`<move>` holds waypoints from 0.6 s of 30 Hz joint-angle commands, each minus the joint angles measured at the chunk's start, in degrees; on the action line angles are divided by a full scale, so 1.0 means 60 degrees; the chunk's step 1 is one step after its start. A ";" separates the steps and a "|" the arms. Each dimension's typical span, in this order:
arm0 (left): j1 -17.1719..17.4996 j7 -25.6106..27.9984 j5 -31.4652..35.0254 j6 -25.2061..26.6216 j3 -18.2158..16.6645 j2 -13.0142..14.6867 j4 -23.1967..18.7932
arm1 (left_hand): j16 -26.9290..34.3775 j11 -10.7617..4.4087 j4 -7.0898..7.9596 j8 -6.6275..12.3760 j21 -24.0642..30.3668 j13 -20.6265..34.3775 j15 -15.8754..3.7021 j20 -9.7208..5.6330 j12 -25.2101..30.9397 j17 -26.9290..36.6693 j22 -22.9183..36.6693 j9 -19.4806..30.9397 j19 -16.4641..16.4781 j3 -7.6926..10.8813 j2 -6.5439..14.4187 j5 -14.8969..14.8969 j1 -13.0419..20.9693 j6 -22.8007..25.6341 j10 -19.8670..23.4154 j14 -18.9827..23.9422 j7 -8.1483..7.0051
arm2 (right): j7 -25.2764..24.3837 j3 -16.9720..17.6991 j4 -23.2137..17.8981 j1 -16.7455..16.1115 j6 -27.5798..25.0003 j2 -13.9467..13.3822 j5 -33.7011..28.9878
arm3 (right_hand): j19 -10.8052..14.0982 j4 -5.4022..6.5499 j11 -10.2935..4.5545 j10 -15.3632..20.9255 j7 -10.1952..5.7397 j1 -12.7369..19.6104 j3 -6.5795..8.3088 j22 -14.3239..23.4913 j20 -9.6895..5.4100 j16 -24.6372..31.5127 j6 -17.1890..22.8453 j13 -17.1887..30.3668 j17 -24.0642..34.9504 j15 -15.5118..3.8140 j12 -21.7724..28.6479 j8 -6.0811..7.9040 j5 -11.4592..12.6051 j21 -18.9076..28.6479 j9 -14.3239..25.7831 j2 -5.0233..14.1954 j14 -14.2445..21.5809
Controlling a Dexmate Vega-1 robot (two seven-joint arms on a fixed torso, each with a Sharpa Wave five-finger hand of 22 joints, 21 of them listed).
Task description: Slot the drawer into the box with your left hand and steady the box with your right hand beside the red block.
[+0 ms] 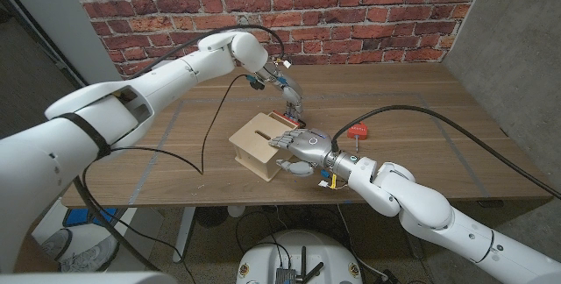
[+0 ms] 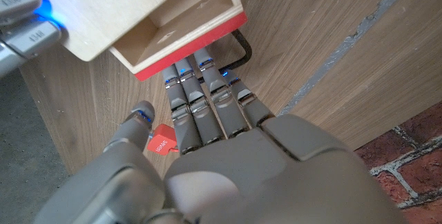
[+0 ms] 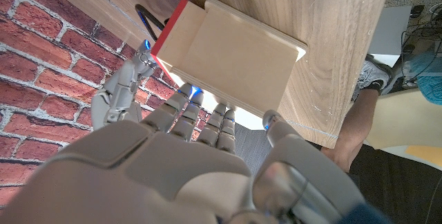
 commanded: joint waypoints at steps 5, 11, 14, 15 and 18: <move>0.0170 -0.0231 -0.0076 0.0340 -0.0085 0.0194 -0.0446 | 0.0020 -0.0007 0.0003 0.0065 0.0012 0.0030 -0.0793 -0.1542 0.0029 0.0031 0.0024 0.0028 -0.0063 0.0096 -0.0041 -0.0026 -0.0105 0.0069 0.0088 0.0105 0.0016 | -0.0032 -0.0060 0.0080 0.0031 -0.0037 0.0090 -0.0047 | 0.0045 -0.0089 0.0034 0.0055 0.0032 0.0071 -0.0014 0.0002 -0.1280 0.0043 0.0062 0.0047 0.0041 -0.1212 0.0031 -0.0041 -0.0018 0.0025 0.0018 0.0284 -0.0030; 0.0267 -0.0223 -0.0061 0.0487 -0.0136 0.0294 -0.0682 | 0.0016 0.0012 0.0004 0.0056 0.0013 0.0030 -0.0796 -0.1540 0.0020 0.0031 0.0024 0.0028 -0.0066 0.0120 -0.0039 -0.0026 -0.0124 0.0069 0.0090 0.0113 0.0000 | -0.0042 -0.0059 0.0107 0.0070 -0.0018 0.0090 -0.0022 | 0.0053 -0.0113 0.0036 0.0053 0.0031 0.0088 -0.0021 0.0002 -0.1274 0.0043 0.0075 0.0047 0.0043 -0.1215 0.0029 -0.0038 -0.0019 0.0026 0.0018 0.0280 -0.0040; 0.0299 -0.0248 -0.0066 0.0555 -0.0160 0.0337 -0.0769 | 0.0014 0.0004 0.0004 0.0052 0.0013 0.0031 -0.0795 -0.1540 0.0012 0.0031 0.0024 0.0029 -0.0069 0.0132 -0.0040 -0.0026 -0.0135 0.0070 0.0083 0.0119 0.0014 | -0.0046 -0.0071 0.0120 0.0104 0.0012 0.0075 -0.0053 | 0.0060 -0.0124 0.0036 0.0052 0.0034 0.0096 -0.0024 0.0002 -0.1276 0.0047 0.0073 0.0047 0.0043 -0.1213 0.0028 -0.0041 -0.0020 0.0027 0.0018 0.0280 -0.0034; 0.0306 -0.0258 -0.0064 0.0573 -0.0165 0.0351 -0.0794 | 0.0013 0.0003 0.0004 0.0052 0.0013 0.0031 -0.0795 -0.1540 0.0013 0.0031 0.0024 0.0029 -0.0069 0.0137 -0.0040 -0.0027 -0.0138 0.0073 0.0090 0.0119 0.0025 | -0.0058 -0.0072 0.0125 0.0111 0.0018 0.0076 -0.0056 | 0.0062 -0.0130 0.0038 0.0054 0.0029 0.0102 -0.0024 0.0002 -0.1278 0.0048 0.0077 0.0047 0.0043 -0.1218 0.0028 -0.0039 -0.0019 0.0027 0.0018 0.0282 -0.0032; 0.0327 -0.0309 -0.0066 0.0644 -0.0177 0.0387 -0.0869 | 0.0010 -0.0014 0.0003 0.0052 0.0013 0.0031 -0.0797 -0.1540 0.0002 0.0030 0.0024 0.0029 -0.0073 0.0151 -0.0042 -0.0027 -0.0149 0.0085 0.0076 0.0120 0.0023 | -0.0050 -0.0075 0.0136 0.0147 0.0054 0.0064 -0.0060 | 0.0061 -0.0140 0.0035 0.0049 0.0028 0.0111 -0.0025 0.0002 -0.1277 0.0051 0.0071 0.0047 0.0045 -0.1212 0.0025 -0.0043 -0.0019 0.0026 0.0018 0.0289 -0.0031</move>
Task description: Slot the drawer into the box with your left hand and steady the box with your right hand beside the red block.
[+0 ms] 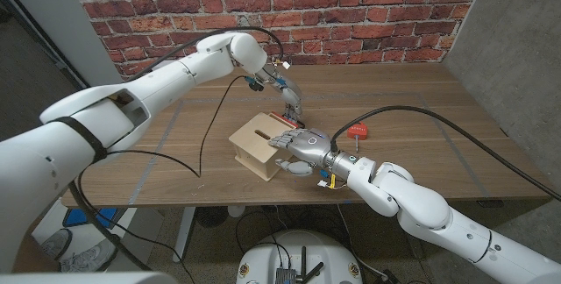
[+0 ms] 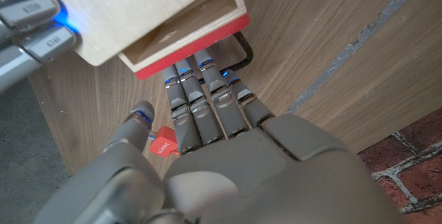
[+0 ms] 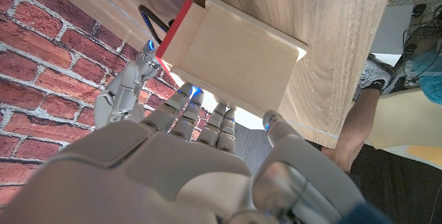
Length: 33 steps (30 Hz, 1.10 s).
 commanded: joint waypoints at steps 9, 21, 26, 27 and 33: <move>0.0207 -0.0252 -0.0058 0.0472 -0.0138 0.0307 -0.0599 | 0.0008 -0.0018 0.0029 0.0042 0.0022 0.0010 -0.0820 -0.1527 -0.0014 0.0032 0.0025 0.0029 -0.0061 0.0119 0.0012 -0.0027 -0.0131 0.0093 0.0056 0.0108 0.0008 | 0.0039 -0.0046 0.0067 0.0138 0.0058 0.0031 -0.0053 | 0.0058 -0.0083 0.0028 0.0066 0.0016 0.0119 0.0044 0.0005 -0.1283 0.0058 0.0084 0.0048 0.0047 -0.1228 0.0029 -0.0041 -0.0019 0.0020 0.0019 0.0326 -0.0039; 0.0332 -0.0380 -0.0153 0.0635 -0.0207 0.0437 -0.0819 | 0.0005 0.0012 0.0031 0.0029 0.0028 0.0011 -0.0814 -0.1524 -0.0016 0.0033 0.0026 0.0030 -0.0048 0.0167 0.0002 -0.0029 -0.0180 0.0095 0.0088 0.0123 0.0018 | 0.0058 -0.0103 0.0109 0.0207 0.0095 0.0072 -0.0098 | 0.0065 -0.0096 0.0034 0.0066 0.0019 0.0139 0.0033 0.0006 -0.1281 0.0074 0.0098 0.0049 0.0061 -0.1226 0.0026 -0.0040 -0.0021 0.0020 0.0019 0.0336 -0.0033; 0.0435 -0.0463 -0.0203 0.0746 -0.0252 0.0568 -0.1028 | 0.0008 -0.0023 0.0034 0.0027 0.0029 0.0012 -0.0810 -0.1525 -0.0014 0.0034 0.0026 0.0030 -0.0046 0.0183 0.0000 -0.0030 -0.0200 0.0102 0.0106 0.0137 0.0019 | 0.0049 -0.0140 0.0140 0.0252 0.0129 0.0101 -0.0126 | 0.0083 -0.0115 -0.0019 0.0091 -0.0013 0.0165 0.0039 0.0006 -0.1291 0.0086 0.0128 0.0049 0.0064 -0.1276 0.0034 -0.0031 -0.0018 0.0025 0.0019 0.0346 -0.0014; 0.0449 -0.0489 -0.0212 0.0779 -0.0258 0.0588 -0.1058 | 0.0008 -0.0007 0.0035 0.0026 0.0029 0.0012 -0.0810 -0.1526 -0.0016 0.0035 0.0026 0.0030 -0.0046 0.0186 -0.0001 -0.0030 -0.0204 0.0102 0.0104 0.0139 0.0026 | 0.0048 -0.0145 0.0142 0.0258 0.0134 0.0105 -0.0128 | 0.0090 -0.0125 -0.0022 0.0089 -0.0014 0.0177 0.0044 0.0006 -0.1297 0.0089 0.0128 0.0049 0.0062 -0.1287 0.0032 -0.0032 -0.0016 0.0027 0.0019 0.0349 -0.0003; 0.0512 -0.0492 -0.0189 0.0874 -0.0303 0.0677 -0.1189 | 0.0007 -0.0021 0.0036 0.0021 0.0029 0.0012 -0.0814 -0.1528 -0.0023 0.0035 0.0026 0.0031 -0.0047 0.0213 -0.0004 -0.0030 -0.0229 0.0105 0.0103 0.0147 0.0014 | 0.0029 -0.0197 0.0183 0.0288 0.0139 0.0148 -0.0207 | 0.0123 -0.0167 -0.0036 0.0113 -0.0036 0.0231 0.0066 0.0006 -0.1315 0.0122 0.0146 0.0047 0.0060 -0.1315 0.0038 -0.0029 -0.0011 0.0037 0.0019 0.0362 0.0073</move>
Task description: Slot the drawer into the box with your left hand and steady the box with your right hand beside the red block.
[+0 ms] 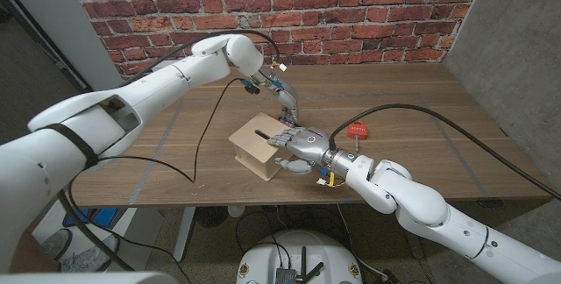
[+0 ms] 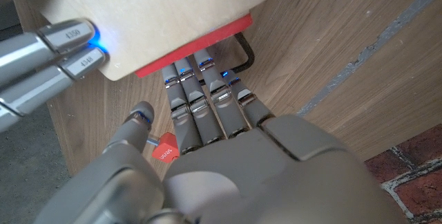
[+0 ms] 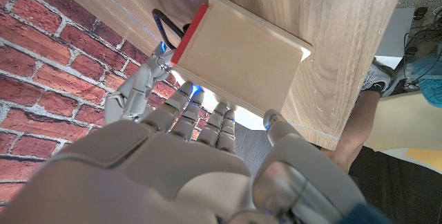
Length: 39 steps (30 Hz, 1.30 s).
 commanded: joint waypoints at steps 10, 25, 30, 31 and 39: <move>0.0167 -0.0266 -0.0083 0.0234 -0.0116 0.0259 -0.0389 | 0.0016 -0.0051 0.0005 0.0030 0.0027 0.0008 -0.0764 -0.1529 -0.0008 0.0024 0.0025 0.0030 -0.0051 0.0137 0.0040 -0.0030 -0.0154 0.0131 0.0134 0.0129 0.0036 | -0.0042 -0.0131 0.0116 0.0101 0.0035 0.0133 -0.0164 | 0.0134 -0.0105 -0.0023 0.0087 -0.0003 0.0150 0.0020 0.0005 -0.1319 0.0069 0.0116 0.0036 0.0042 -0.1351 0.0035 0.0010 -0.0011 0.0035 0.0020 0.0378 0.0097; 0.0181 -0.0343 -0.0118 0.0232 -0.0152 0.0337 -0.0431 | 0.0026 -0.0098 0.0026 0.0032 0.0024 0.0009 -0.0774 -0.1528 -0.0006 0.0028 0.0025 0.0031 -0.0063 0.0215 0.0062 -0.0029 -0.0215 0.0180 0.0193 0.0196 0.0038 | -0.0067 -0.0172 0.0155 0.0145 0.0025 0.0164 -0.0208 | 0.0156 -0.0177 -0.0008 0.0102 -0.0005 0.0239 0.0031 0.0006 -0.1328 0.0090 0.0144 0.0033 0.0049 -0.1344 0.0032 0.0011 -0.0016 0.0035 0.0021 0.0368 0.0119; 0.0232 -0.0357 -0.0120 0.0312 -0.0197 0.0422 -0.0581 | 0.0028 -0.0090 0.0033 0.0033 0.0023 0.0010 -0.0769 -0.1528 0.0002 0.0029 0.0025 0.0032 -0.0068 0.0243 0.0059 -0.0029 -0.0244 0.0200 0.0235 0.0222 0.0042 | -0.0053 -0.0169 0.0163 0.0162 0.0012 0.0175 -0.0197 | 0.0156 -0.0181 -0.0010 0.0115 -0.0008 0.0250 0.0030 0.0007 -0.1331 0.0094 0.0146 0.0033 0.0055 -0.1341 0.0036 0.0010 -0.0018 0.0034 0.0022 0.0373 0.0115; 0.0233 -0.0374 -0.0112 0.0331 -0.0195 0.0431 -0.0603 | 0.0028 -0.0099 0.0034 0.0034 0.0023 0.0010 -0.0769 -0.1528 0.0001 0.0029 0.0025 0.0032 -0.0068 0.0246 0.0059 -0.0030 -0.0247 0.0204 0.0234 0.0224 0.0042 | -0.0086 -0.0170 0.0172 0.0164 0.0014 0.0174 -0.0215 | 0.0152 -0.0182 -0.0015 0.0115 -0.0010 0.0255 0.0032 0.0007 -0.1328 0.0097 0.0148 0.0032 0.0057 -0.1340 0.0035 0.0010 -0.0018 0.0032 0.0022 0.0379 0.0118; 0.0298 -0.0418 -0.0119 0.0475 -0.0242 0.0503 -0.0787 | 0.0036 -0.0092 0.0052 0.0035 0.0025 0.0011 -0.0779 -0.1524 0.0006 0.0033 0.0025 0.0034 -0.0067 0.0296 0.0078 -0.0029 -0.0284 0.0227 0.0281 0.0274 0.0017 | -0.0101 -0.0157 0.0180 0.0205 0.0069 0.0135 -0.0198 | 0.0169 -0.0177 0.0005 0.0129 -0.0022 0.0275 0.0031 0.0008 -0.1344 0.0117 0.0178 0.0032 0.0076 -0.1345 0.0036 0.0016 -0.0022 0.0034 0.0023 0.0396 0.0130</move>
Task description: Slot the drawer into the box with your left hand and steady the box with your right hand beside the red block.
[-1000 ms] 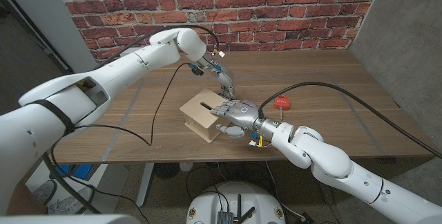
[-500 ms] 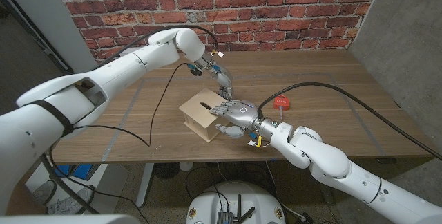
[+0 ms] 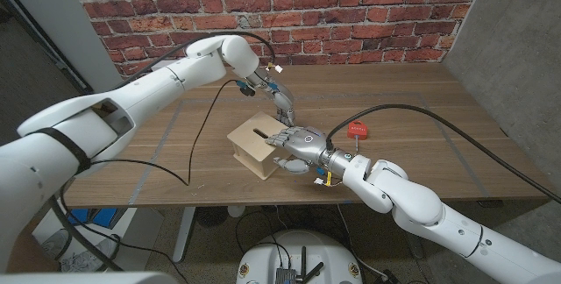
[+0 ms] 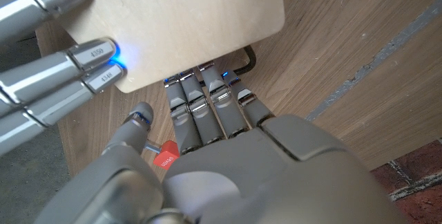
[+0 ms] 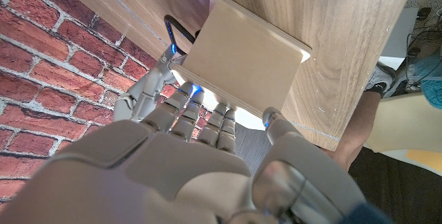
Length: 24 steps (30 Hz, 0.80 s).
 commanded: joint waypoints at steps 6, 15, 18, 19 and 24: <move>0.0107 -0.0084 0.0016 0.0232 -0.0077 0.0152 -0.0324 | 0.0049 -0.0029 0.0021 0.0034 0.0023 0.0019 -0.0761 -0.1530 0.0007 0.0047 0.0025 0.0038 -0.0076 0.0131 0.0164 -0.0028 -0.0128 0.0067 0.0063 0.0150 -0.0001 | -0.0017 0.0007 0.0001 0.0038 0.0038 -0.0038 0.0005 | 0.0083 -0.0059 0.0030 0.0109 -0.0017 0.0111 -0.0013 0.0009 -0.1363 0.0070 0.0080 0.0045 0.0037 -0.1337 0.0067 0.0013 -0.0025 0.0032 0.0024 0.0296 0.0049; 0.0165 0.0129 0.0119 0.0222 -0.0137 0.0172 -0.0392 | 0.0004 0.0025 -0.0005 -0.0026 0.0018 0.0021 -0.0758 -0.1540 -0.0089 0.0036 0.0026 0.0043 -0.0098 0.0210 0.0115 -0.0033 -0.0173 -0.0075 -0.0159 0.0096 0.0033 | -0.0096 -0.0011 -0.0051 -0.0039 0.0008 -0.0072 -0.0155 | 0.0080 -0.0054 0.0028 0.0116 -0.0021 0.0128 -0.0016 0.0010 -0.1363 0.0080 0.0076 0.0045 0.0055 -0.1335 0.0066 0.0006 -0.0028 0.0028 0.0025 0.0300 0.0040; 0.0186 0.0279 0.0211 0.0172 -0.0156 0.0179 -0.0445 | -0.0019 0.0052 -0.0029 -0.0066 0.0017 0.0023 -0.0752 -0.1543 -0.0112 0.0030 0.0026 0.0046 -0.0106 0.0250 0.0087 -0.0034 -0.0190 -0.0201 -0.0245 0.0028 0.0030 | -0.0197 -0.0008 -0.0055 -0.0086 -0.0016 -0.0076 -0.0234 | 0.0084 -0.0061 0.0024 0.0115 -0.0010 0.0140 -0.0014 0.0010 -0.1361 0.0085 0.0065 0.0045 0.0058 -0.1340 0.0064 0.0001 -0.0028 0.0029 0.0025 0.0298 0.0044; 0.0196 0.0325 0.0244 0.0177 -0.0165 0.0182 -0.0473 | -0.0025 0.0059 -0.0035 -0.0075 0.0017 0.0024 -0.0756 -0.1544 -0.0117 0.0029 0.0026 0.0047 -0.0109 0.0258 0.0083 -0.0034 -0.0191 -0.0231 -0.0263 0.0010 0.0027 | -0.0189 0.0003 -0.0060 -0.0092 -0.0013 -0.0080 -0.0212 | 0.0087 -0.0066 0.0025 0.0114 -0.0011 0.0146 -0.0011 0.0010 -0.1362 0.0087 0.0068 0.0045 0.0057 -0.1327 0.0063 0.0001 -0.0027 0.0030 0.0025 0.0299 0.0050; 0.0231 0.0488 0.0351 0.0201 -0.0207 0.0182 -0.0550 | -0.0054 0.0058 -0.0073 -0.0111 0.0016 0.0025 -0.0758 -0.1543 -0.0145 0.0024 0.0026 0.0049 -0.0116 0.0304 0.0052 -0.0035 -0.0199 -0.0381 -0.0388 -0.0105 0.0021 | -0.0248 0.0052 -0.0048 -0.0131 0.0007 -0.0110 -0.0128 | 0.0104 -0.0118 0.0027 0.0093 -0.0002 0.0195 -0.0005 0.0009 -0.1359 0.0081 0.0058 0.0044 0.0051 -0.1322 0.0053 -0.0005 -0.0026 0.0034 0.0025 0.0267 0.0037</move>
